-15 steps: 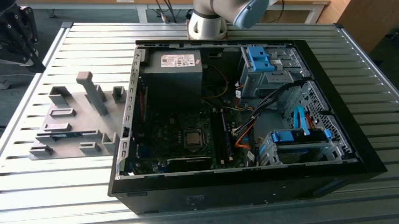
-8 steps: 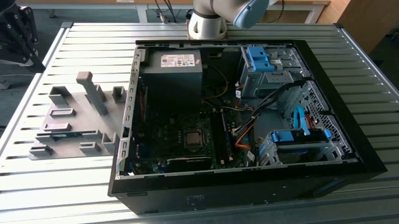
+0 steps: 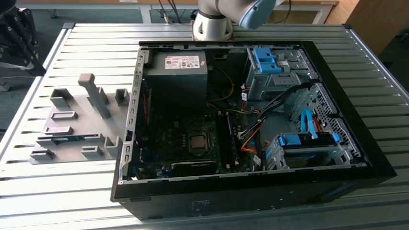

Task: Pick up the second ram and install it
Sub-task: 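Pick up the second ram and move it above second insertion slot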

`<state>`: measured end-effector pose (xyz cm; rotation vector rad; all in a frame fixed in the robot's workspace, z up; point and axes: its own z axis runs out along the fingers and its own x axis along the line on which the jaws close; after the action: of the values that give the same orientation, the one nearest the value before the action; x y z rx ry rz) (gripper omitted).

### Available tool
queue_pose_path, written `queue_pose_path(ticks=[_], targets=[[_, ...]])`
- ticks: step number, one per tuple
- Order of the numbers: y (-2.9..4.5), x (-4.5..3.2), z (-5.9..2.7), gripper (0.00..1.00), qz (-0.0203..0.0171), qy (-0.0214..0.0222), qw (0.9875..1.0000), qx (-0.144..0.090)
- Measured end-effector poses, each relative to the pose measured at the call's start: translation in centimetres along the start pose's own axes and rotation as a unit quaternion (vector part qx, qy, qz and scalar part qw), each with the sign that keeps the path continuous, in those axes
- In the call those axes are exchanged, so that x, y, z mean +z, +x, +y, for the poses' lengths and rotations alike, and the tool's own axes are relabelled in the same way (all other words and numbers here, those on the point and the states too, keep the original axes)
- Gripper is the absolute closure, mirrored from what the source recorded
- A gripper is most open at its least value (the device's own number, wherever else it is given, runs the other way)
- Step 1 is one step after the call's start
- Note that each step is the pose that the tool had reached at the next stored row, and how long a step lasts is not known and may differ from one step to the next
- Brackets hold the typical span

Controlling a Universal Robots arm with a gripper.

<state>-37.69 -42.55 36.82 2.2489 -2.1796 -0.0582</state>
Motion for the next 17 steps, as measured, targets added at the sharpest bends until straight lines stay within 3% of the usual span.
queue_pose_path(ticks=[7, 11, 14, 16, 17], targets=[[0.43, 1.22, 0.53, 0.89, 0.0000, 0.0000, 1.0000, 0.000], [0.49, 1.95, 0.70, 0.77, -0.0001, 0.0001, 1.0000, 0.002], [0.56, 2.49, 0.73, 0.59, -0.0002, 0.0001, 1.0000, 0.008], [0.57, 2.64, 0.72, 0.59, -0.0003, 0.0001, 1.0000, 0.009], [0.57, 2.64, 0.72, 0.53, -0.0002, 0.0001, 1.0000, 0.009]])
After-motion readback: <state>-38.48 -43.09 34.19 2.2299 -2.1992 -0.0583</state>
